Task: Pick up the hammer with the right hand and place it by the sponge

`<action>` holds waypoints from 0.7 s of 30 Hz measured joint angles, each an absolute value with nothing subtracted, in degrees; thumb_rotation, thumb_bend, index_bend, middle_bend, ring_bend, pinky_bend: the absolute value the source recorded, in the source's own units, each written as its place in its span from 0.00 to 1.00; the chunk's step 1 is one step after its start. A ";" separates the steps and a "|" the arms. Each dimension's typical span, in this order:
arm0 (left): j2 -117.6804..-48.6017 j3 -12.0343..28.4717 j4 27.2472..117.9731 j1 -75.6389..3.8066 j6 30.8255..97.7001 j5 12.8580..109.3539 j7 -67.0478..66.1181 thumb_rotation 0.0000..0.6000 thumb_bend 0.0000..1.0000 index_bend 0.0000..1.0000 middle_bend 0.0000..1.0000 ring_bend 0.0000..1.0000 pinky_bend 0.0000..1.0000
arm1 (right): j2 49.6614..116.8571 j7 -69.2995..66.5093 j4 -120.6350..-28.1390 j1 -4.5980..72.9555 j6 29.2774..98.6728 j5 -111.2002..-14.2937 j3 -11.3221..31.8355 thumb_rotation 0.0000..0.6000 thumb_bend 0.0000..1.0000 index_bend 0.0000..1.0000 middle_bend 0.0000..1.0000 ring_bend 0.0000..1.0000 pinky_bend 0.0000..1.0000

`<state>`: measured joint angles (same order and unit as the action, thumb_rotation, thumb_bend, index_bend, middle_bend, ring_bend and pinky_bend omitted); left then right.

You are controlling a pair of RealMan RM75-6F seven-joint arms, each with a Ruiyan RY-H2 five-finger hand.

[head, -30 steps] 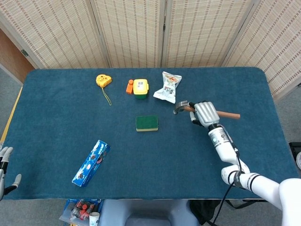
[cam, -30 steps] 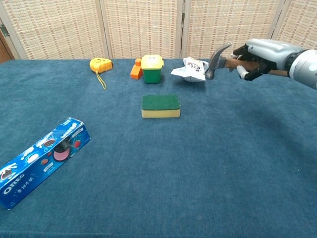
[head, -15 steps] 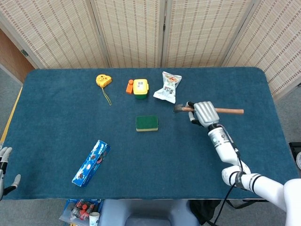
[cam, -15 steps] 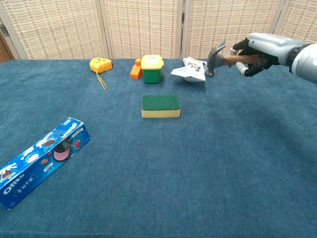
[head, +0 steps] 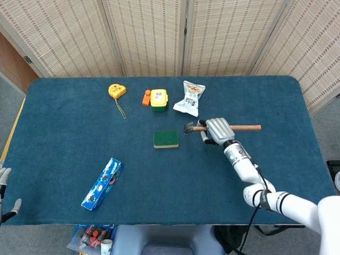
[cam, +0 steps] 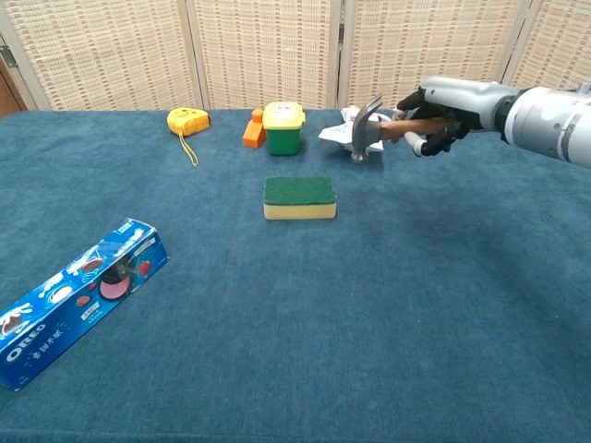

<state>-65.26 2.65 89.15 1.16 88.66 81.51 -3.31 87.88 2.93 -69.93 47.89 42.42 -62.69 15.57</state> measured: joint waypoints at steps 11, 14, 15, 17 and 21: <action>-65.13 2.68 89.10 1.31 88.72 81.53 -3.32 1.00 0.32 0.00 0.00 0.05 0.00 | 91.32 6.22 -67.68 52.47 38.19 -56.85 16.13 1.00 0.58 0.64 0.77 0.59 0.54; -65.22 2.66 88.92 1.39 88.60 81.32 -3.21 1.00 0.32 0.00 0.00 0.05 0.00 | 92.74 6.87 -66.28 53.62 37.65 -55.89 16.25 1.00 0.58 0.64 0.77 0.59 0.54; -65.26 2.66 88.83 1.42 88.55 81.23 -3.15 1.00 0.32 0.00 0.00 0.05 0.00 | 93.16 7.05 -65.82 53.89 37.50 -55.67 16.27 1.00 0.58 0.64 0.77 0.59 0.54; -65.34 2.63 88.65 1.49 88.44 81.08 -3.06 1.00 0.32 0.00 0.00 0.05 0.00 | 94.16 7.44 -64.61 54.54 37.10 -55.07 16.27 1.00 0.58 0.64 0.77 0.59 0.54; -65.44 2.57 88.39 1.61 88.25 80.84 -2.99 1.00 0.32 0.00 0.00 0.05 0.00 | 96.27 8.00 -61.84 55.73 36.17 -53.97 16.15 1.00 0.58 0.64 0.77 0.59 0.54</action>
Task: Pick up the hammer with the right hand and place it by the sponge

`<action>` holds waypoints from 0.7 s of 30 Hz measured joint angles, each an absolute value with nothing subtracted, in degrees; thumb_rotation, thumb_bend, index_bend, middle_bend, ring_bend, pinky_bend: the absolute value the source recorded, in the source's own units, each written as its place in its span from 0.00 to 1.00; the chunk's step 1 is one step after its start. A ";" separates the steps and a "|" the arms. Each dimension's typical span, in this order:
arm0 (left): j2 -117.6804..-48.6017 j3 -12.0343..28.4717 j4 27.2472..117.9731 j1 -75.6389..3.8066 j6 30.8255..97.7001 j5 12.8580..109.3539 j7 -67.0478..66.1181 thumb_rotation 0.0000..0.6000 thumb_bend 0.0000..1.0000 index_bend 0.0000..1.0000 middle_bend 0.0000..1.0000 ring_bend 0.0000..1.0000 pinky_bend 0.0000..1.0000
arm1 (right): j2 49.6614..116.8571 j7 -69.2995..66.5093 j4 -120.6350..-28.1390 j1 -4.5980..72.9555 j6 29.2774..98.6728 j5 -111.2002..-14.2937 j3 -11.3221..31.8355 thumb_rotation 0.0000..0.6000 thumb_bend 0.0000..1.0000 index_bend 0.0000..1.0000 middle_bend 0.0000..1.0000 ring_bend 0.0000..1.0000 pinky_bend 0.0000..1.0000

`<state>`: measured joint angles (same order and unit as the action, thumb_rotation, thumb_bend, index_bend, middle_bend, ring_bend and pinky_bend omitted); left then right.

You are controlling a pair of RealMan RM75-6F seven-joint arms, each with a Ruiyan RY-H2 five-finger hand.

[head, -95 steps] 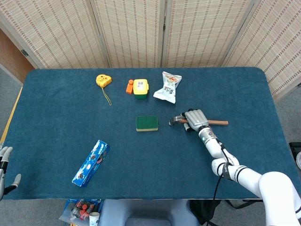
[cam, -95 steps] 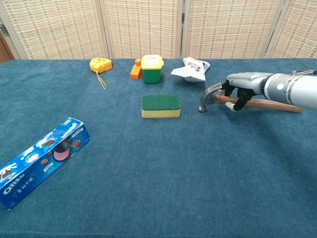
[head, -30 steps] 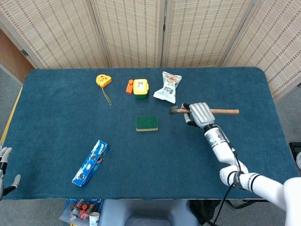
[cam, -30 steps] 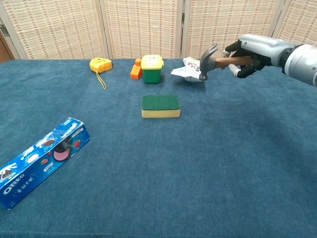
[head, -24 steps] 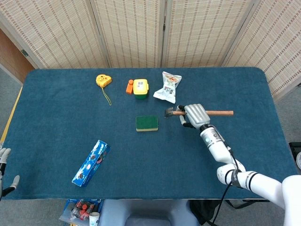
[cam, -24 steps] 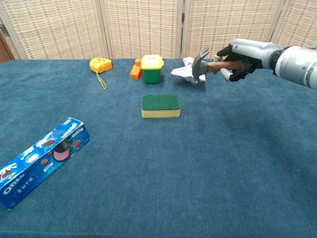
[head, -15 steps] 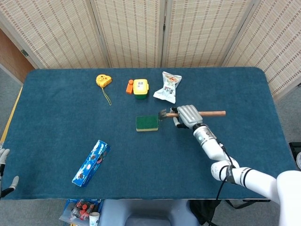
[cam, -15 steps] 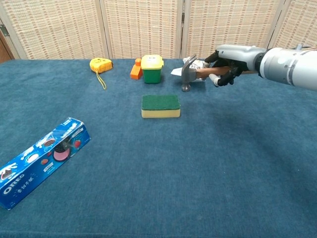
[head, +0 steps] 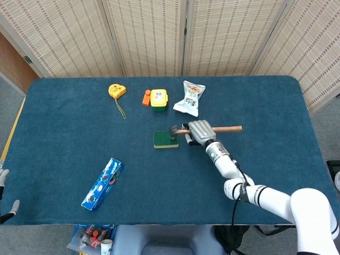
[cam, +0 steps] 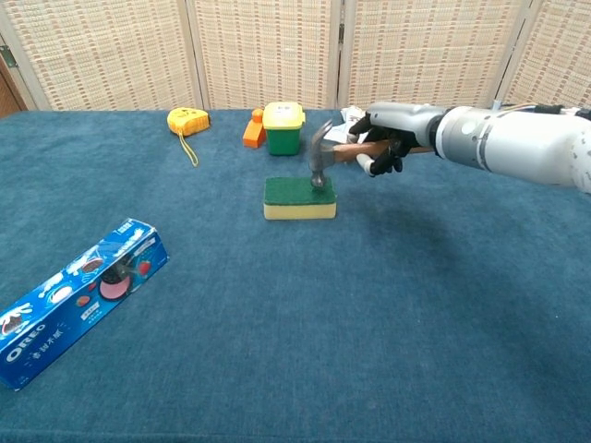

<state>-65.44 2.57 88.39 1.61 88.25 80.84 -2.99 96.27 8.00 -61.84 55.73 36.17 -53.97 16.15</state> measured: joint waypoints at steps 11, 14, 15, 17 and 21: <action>-65.52 2.59 88.16 1.89 88.31 80.66 -2.82 1.00 0.32 0.00 0.00 0.05 0.00 | 97.62 7.31 -60.12 56.63 35.96 -53.58 16.25 1.00 0.58 0.64 0.77 0.59 0.54; -65.56 2.59 88.30 1.79 88.34 80.96 -3.01 1.00 0.32 0.00 0.00 0.05 0.00 | 95.98 6.41 -61.93 56.08 36.78 -54.10 16.70 1.00 0.58 0.64 0.77 0.59 0.54; -65.58 2.58 88.35 1.75 88.34 81.06 -3.09 1.00 0.32 0.00 0.00 0.05 0.00 | 95.47 6.22 -62.42 55.87 37.06 -54.20 16.78 1.00 0.58 0.64 0.77 0.59 0.54; -65.58 2.55 88.50 1.68 88.33 81.25 -3.28 1.00 0.32 0.00 0.00 0.05 0.00 | 94.41 5.76 -63.26 55.28 37.72 -54.29 16.96 1.00 0.58 0.64 0.77 0.59 0.54; -65.49 2.49 88.83 1.67 88.36 81.40 -3.55 1.00 0.32 0.00 0.00 0.05 0.00 | 93.35 5.27 -63.26 54.34 38.54 -53.87 17.05 1.00 0.58 0.64 0.76 0.59 0.54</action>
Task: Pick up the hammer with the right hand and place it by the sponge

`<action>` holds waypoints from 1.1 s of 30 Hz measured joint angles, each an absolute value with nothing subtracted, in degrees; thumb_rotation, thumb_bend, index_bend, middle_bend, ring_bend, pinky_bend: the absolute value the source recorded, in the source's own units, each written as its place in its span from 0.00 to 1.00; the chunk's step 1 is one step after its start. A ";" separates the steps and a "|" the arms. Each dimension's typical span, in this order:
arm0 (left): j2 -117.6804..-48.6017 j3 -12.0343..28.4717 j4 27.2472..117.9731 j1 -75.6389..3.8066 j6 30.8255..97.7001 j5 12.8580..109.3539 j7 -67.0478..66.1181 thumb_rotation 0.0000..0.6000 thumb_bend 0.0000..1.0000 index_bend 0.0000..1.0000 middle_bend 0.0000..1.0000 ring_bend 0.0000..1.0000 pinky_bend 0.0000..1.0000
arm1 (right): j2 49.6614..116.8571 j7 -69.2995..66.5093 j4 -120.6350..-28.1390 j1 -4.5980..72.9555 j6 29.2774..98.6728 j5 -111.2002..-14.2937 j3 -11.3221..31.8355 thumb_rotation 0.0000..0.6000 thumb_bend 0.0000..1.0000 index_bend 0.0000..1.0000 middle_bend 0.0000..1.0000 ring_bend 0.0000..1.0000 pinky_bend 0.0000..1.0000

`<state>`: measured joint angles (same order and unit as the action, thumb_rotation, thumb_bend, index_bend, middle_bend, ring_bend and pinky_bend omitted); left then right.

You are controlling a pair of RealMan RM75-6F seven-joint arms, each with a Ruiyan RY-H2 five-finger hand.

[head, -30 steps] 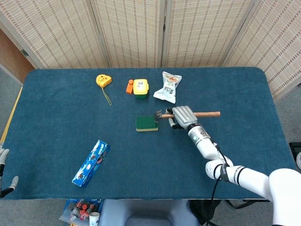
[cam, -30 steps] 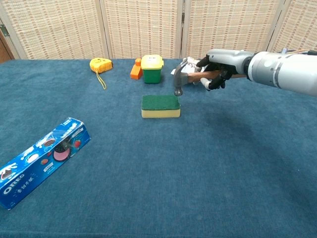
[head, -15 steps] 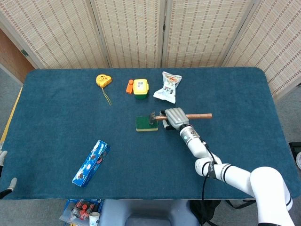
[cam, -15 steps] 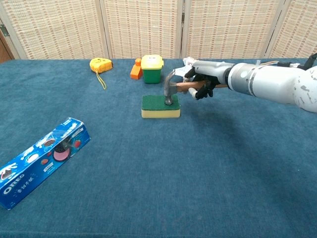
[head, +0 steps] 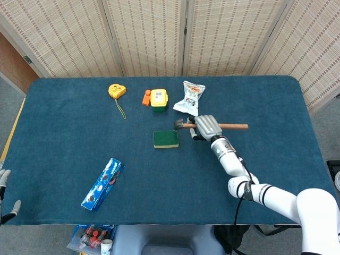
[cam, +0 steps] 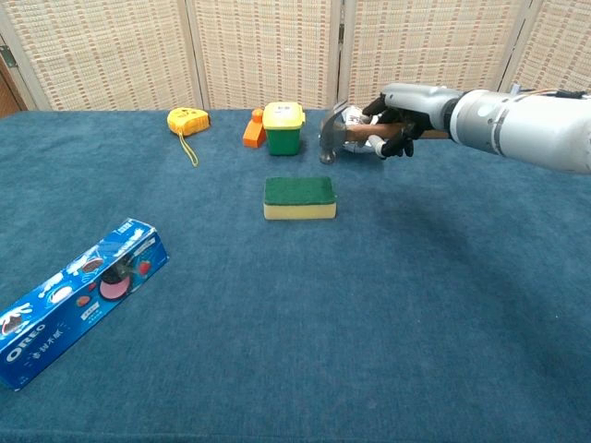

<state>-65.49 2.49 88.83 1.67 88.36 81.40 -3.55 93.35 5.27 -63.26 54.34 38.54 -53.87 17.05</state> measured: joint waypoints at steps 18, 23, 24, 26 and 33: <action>-65.25 2.47 89.73 1.76 88.38 81.34 -4.33 1.00 0.32 0.00 0.00 0.05 0.00 | 95.61 -3.21 -55.23 52.28 36.31 -57.02 16.71 1.00 0.26 0.01 0.25 0.17 0.28; -65.21 2.72 89.80 1.24 88.02 81.59 -4.42 1.00 0.32 0.00 0.00 0.05 0.00 | 93.11 -6.18 -57.42 50.14 39.56 -60.97 16.51 1.00 0.25 0.00 0.22 0.16 0.26; -65.19 2.76 89.83 1.12 87.91 81.63 -4.44 1.00 0.32 0.00 0.00 0.05 0.00 | 92.32 -6.58 -58.25 49.64 40.22 -61.55 16.44 1.00 0.25 0.00 0.22 0.16 0.26; -65.14 2.88 89.92 0.82 87.75 81.80 -4.53 1.00 0.32 0.00 0.00 0.05 0.00 | 90.25 -7.37 -60.53 48.33 41.97 -62.75 16.27 1.00 0.25 0.00 0.22 0.16 0.26; -64.63 3.55 90.26 -0.20 87.03 81.85 -4.54 1.00 0.32 0.00 0.00 0.05 0.00 | 80.26 -7.73 -70.90 41.88 50.08 -67.19 14.48 1.00 0.25 0.00 0.26 0.16 0.26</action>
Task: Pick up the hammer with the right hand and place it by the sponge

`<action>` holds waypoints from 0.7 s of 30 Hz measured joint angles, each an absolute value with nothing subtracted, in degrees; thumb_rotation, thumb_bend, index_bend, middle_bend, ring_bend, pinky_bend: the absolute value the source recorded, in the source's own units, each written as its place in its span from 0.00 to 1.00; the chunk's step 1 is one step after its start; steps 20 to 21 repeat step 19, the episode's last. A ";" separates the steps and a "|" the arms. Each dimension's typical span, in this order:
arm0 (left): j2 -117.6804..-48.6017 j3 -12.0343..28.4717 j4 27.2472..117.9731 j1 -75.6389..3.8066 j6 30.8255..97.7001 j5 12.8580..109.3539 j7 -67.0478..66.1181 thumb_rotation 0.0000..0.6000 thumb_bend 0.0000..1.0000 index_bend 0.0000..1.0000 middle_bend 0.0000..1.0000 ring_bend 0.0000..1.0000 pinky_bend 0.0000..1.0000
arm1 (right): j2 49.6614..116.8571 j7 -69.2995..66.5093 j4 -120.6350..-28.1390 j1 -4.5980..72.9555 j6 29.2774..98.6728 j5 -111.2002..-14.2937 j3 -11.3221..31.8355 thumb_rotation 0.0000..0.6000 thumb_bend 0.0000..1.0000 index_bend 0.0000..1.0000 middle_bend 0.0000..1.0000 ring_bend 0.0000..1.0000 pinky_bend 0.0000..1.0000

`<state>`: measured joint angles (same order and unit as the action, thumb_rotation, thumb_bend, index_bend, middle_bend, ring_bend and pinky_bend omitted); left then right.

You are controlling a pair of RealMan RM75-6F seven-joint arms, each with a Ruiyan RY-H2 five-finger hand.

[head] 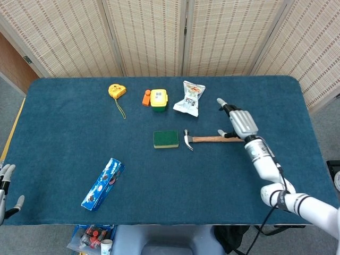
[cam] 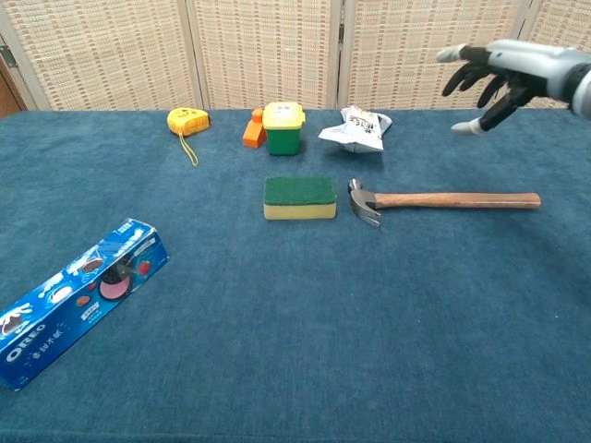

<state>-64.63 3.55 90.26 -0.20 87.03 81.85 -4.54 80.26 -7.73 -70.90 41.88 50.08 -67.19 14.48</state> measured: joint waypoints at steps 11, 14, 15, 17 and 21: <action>-63.69 4.36 92.13 -2.18 85.92 82.39 -6.47 1.00 0.32 0.00 0.00 0.05 0.00 | 63.06 -4.63 -90.20 24.55 70.87 -74.59 8.00 1.00 0.25 0.04 0.29 0.16 0.26; -63.59 4.57 92.90 -2.66 85.84 82.58 -7.26 1.00 0.32 0.00 0.00 0.05 0.00 | 61.24 -4.11 -92.14 20.17 76.11 -76.54 6.09 1.00 0.25 0.07 0.30 0.16 0.26; -63.61 4.64 93.12 -2.80 85.84 82.64 -7.51 1.00 0.32 0.00 0.00 0.05 0.00 | 60.86 -4.00 -92.49 18.89 77.64 -77.10 5.55 1.00 0.25 0.07 0.30 0.16 0.26; -63.70 4.80 93.60 -3.14 85.79 82.71 -8.17 1.00 0.32 0.00 0.00 0.05 0.00 | 60.12 -3.88 -93.11 15.91 81.06 -78.46 4.30 1.00 0.25 0.08 0.30 0.16 0.26; -63.78 4.92 94.19 -3.55 85.55 82.73 -8.85 1.00 0.32 0.00 0.00 0.05 0.00 | 59.65 -3.98 -93.45 13.41 83.72 -79.57 3.26 1.00 0.25 0.10 0.30 0.16 0.26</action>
